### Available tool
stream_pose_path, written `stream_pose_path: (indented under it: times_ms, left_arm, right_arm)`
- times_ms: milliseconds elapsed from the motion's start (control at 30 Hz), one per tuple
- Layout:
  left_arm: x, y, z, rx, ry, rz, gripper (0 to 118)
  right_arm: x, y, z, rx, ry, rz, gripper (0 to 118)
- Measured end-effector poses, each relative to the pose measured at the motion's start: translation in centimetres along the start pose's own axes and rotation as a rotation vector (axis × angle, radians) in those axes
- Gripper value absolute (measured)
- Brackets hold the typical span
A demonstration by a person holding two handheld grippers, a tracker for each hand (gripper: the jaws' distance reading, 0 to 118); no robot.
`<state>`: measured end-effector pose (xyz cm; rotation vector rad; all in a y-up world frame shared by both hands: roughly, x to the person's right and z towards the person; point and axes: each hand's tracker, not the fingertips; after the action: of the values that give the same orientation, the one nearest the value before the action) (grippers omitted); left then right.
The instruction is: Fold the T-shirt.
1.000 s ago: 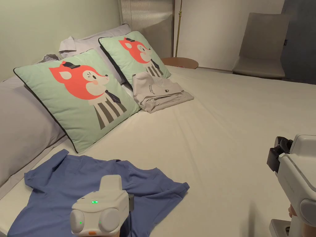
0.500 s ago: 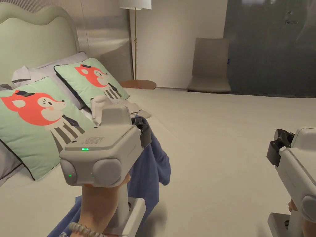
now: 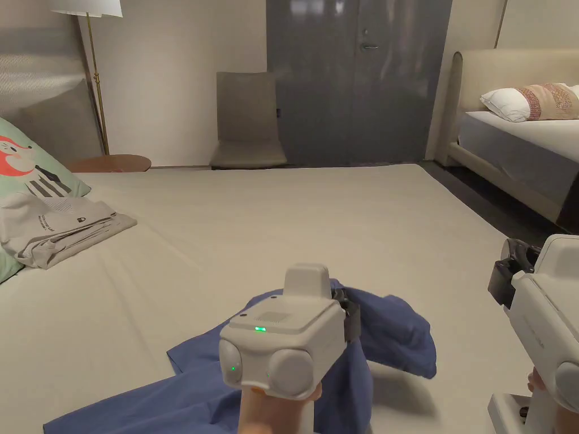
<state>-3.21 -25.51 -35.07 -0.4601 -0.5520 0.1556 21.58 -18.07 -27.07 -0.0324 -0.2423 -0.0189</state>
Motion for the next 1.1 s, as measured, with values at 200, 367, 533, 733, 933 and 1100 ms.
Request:
stream_pose_path:
  times_ms: [200, 367, 533, 733, 933, 1100]
  left_arm:
    - [0.8, -10.8, -4.1, -0.327, -0.010, 0.027, 3]
    - [0.7, -13.7, -4.0, -0.381, 0.005, 0.018, 3]
    - [-0.5, -10.3, -2.3, -0.321, 0.016, 0.024, 74]
    - [-5.8, -1.7, 6.4, 0.036, 0.171, -0.044, 101]
    - [-12.9, 4.5, 17.6, 0.357, 0.533, -0.103, 97]
    - [-15.5, 5.7, 24.3, 0.496, 0.712, -0.111, 64]
  right_arm:
    - [1.0, -1.6, 0.6, -0.039, -0.025, 0.003, 1]
    - [-0.3, -2.6, 0.4, -0.061, 0.003, 0.009, 1]
    - [-1.8, -2.4, 0.3, -0.056, 0.037, 0.018, 1]
    - [-3.6, -1.5, 0.1, -0.018, 0.074, 0.024, 1]
    - [-6.1, -0.9, -0.1, 0.011, 0.124, 0.016, 1]
    - [-7.9, -0.9, -0.3, 0.017, 0.160, 0.012, 1]
